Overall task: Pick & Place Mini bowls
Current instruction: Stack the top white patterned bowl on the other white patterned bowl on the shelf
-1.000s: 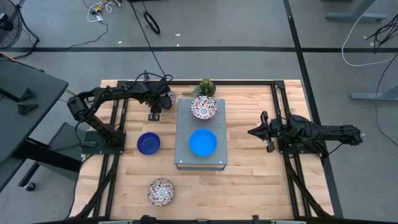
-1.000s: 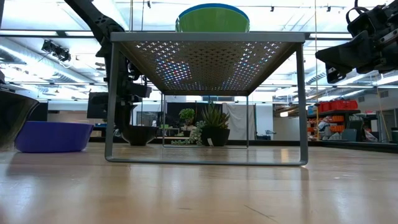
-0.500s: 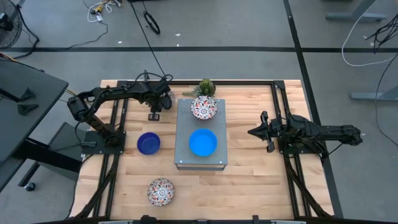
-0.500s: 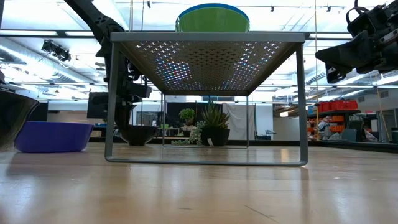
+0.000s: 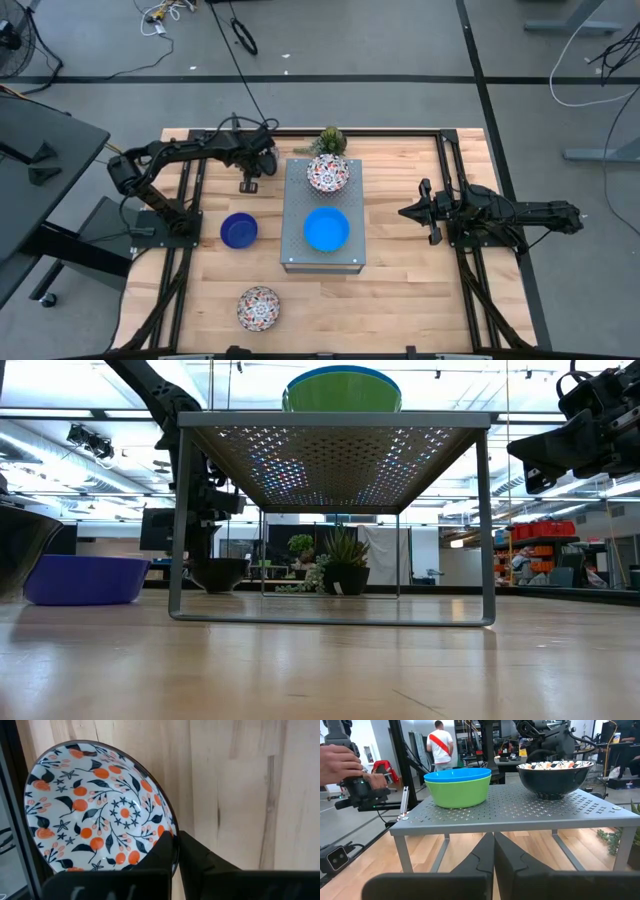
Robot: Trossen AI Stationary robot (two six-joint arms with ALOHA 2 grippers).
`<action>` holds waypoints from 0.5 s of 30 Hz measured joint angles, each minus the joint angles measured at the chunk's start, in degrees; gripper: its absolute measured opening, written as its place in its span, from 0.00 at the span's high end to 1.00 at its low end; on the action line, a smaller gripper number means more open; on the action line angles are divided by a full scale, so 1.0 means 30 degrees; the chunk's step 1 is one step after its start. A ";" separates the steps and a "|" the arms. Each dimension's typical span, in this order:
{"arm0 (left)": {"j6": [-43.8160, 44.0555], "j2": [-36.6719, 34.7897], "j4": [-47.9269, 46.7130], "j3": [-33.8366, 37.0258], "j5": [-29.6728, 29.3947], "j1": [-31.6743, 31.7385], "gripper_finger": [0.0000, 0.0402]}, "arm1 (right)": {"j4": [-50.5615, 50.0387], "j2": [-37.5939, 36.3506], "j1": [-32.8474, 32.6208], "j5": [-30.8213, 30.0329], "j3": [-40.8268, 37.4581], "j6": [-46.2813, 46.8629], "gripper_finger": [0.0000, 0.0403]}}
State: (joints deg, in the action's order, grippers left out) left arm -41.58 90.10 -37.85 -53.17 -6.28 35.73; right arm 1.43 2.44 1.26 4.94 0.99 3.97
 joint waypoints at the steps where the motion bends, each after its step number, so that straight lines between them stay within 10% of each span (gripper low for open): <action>1: 0.0000 0.0001 -0.0005 0.0006 -0.0099 -0.0022 0.97 | 0.0000 0.0000 -0.0007 0.0003 0.0000 0.0000 0.97; 15: 0.0200 -0.0582 -0.0970 -0.0977 -0.1209 -0.0410 0.98 | 0.0002 -0.0002 -0.0002 0.0003 0.0000 -0.0002 0.97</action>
State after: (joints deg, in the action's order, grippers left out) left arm -40.98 88.36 -40.75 -56.10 -9.90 34.49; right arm 1.44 2.43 1.25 4.95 0.99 3.96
